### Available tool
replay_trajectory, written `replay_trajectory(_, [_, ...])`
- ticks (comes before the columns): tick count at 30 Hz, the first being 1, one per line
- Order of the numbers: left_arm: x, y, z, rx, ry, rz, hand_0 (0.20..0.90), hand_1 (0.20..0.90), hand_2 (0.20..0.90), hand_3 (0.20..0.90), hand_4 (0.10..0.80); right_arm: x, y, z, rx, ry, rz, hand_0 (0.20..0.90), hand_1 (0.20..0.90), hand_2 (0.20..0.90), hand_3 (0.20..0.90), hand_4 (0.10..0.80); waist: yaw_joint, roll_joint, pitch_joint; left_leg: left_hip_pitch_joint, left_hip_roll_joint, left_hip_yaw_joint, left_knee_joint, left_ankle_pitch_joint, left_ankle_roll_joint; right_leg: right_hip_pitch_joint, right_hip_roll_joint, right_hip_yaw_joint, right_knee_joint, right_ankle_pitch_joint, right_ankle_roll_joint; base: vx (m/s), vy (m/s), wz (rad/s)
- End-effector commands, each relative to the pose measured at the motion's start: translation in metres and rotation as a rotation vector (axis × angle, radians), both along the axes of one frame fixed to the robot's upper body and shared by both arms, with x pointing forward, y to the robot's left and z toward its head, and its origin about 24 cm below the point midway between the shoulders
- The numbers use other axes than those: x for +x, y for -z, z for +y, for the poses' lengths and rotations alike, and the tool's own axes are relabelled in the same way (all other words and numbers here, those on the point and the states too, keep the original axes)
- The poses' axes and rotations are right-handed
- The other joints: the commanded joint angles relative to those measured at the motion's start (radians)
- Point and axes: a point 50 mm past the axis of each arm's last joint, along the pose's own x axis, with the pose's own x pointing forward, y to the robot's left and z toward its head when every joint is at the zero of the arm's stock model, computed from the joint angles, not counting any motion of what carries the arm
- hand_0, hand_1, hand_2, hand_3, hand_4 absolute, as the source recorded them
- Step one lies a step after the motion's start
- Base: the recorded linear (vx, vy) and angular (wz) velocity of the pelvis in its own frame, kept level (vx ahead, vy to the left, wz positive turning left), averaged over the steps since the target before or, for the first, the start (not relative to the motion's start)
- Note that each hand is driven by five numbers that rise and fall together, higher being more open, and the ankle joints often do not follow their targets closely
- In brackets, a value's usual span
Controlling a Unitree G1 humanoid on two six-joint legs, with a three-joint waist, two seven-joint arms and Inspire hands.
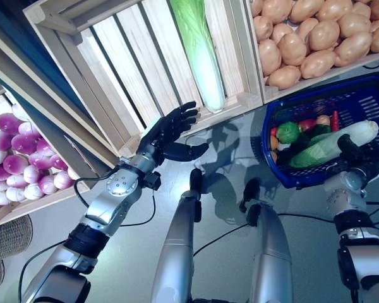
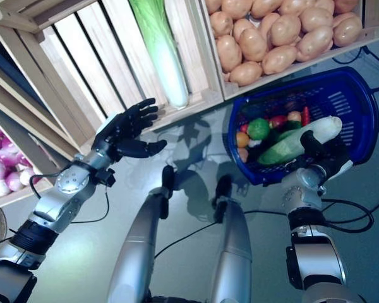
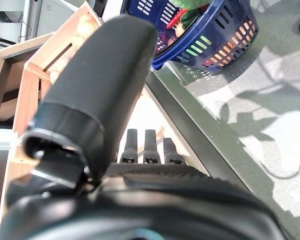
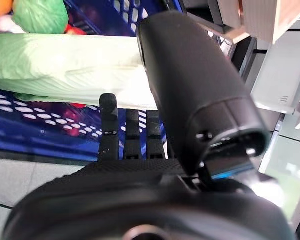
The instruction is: Put vegetables into the basket
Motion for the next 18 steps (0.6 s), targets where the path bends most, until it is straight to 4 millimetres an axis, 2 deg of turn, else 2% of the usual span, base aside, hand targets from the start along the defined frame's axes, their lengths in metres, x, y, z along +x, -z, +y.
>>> replay_trajectory(1, [-0.012, -0.030, -0.023, -0.048, 0.134, -0.167, 0.900, 0.900, 0.900, 0.900, 0.800, -0.004, -0.048, -0.024, -0.155, 0.057, -0.126, 0.300, 0.300, 0.300, 0.300, 0.400, -0.012, 0.044, -0.001, -0.023, -0.027, -0.013, 0.072, -0.083, -0.018, 0.050, 0.001, -0.011, -0.015, 0.037, 0.025, 0.000, 0.000, 0.00])
replay_trajectory(5, [-0.010, -0.032, -0.022, -0.042, 0.130, -0.165, 0.900, 0.900, 0.900, 0.900, 0.800, 0.001, -0.055, -0.020, -0.128, 0.025, -0.202, 0.300, 0.300, 0.300, 0.300, 0.400, -0.008, 0.047, -0.001, -0.037, -0.029, -0.013, 0.081, -0.086, -0.018, 0.033, 0.004, -0.010, -0.002, 0.033, 0.022, 0.000, 0.000, 0.00])
replay_trajectory(7, [-0.010, -0.031, -0.022, -0.035, 0.134, -0.167, 0.900, 0.900, 0.900, 0.900, 0.800, 0.001, -0.058, -0.019, -0.117, 0.020, -0.231, 0.486, 0.486, 0.486, 0.486, 0.524, -0.008, 0.048, -0.001, -0.039, -0.028, -0.012, 0.077, -0.084, -0.015, 0.026, 0.006, -0.010, -0.001, 0.034, 0.020, 0.000, 0.000, 0.00])
replay_trajectory(8, [-0.011, -0.031, -0.021, -0.032, 0.135, -0.170, 0.900, 0.900, 0.900, 0.900, 0.800, 0.001, -0.058, -0.019, -0.113, 0.024, -0.236, 0.900, 0.900, 0.900, 0.900, 0.800, -0.009, 0.049, -0.001, -0.040, -0.028, -0.011, 0.075, -0.084, -0.014, 0.024, 0.007, -0.010, 0.001, 0.033, 0.020, 0.000, 0.000, 0.00])
replay_trajectory(18, [-0.013, -0.039, -0.019, -0.045, 0.123, -0.240, 0.900, 0.900, 0.900, 0.900, 0.800, 0.002, -0.060, -0.019, -0.114, 0.064, -0.236, 0.900, 0.900, 0.900, 0.900, 0.800, -0.009, 0.054, -0.001, -0.031, -0.026, -0.008, 0.051, -0.077, -0.017, 0.025, 0.017, -0.003, -0.018, 0.038, 0.022, 0.004, 0.013, 0.00])
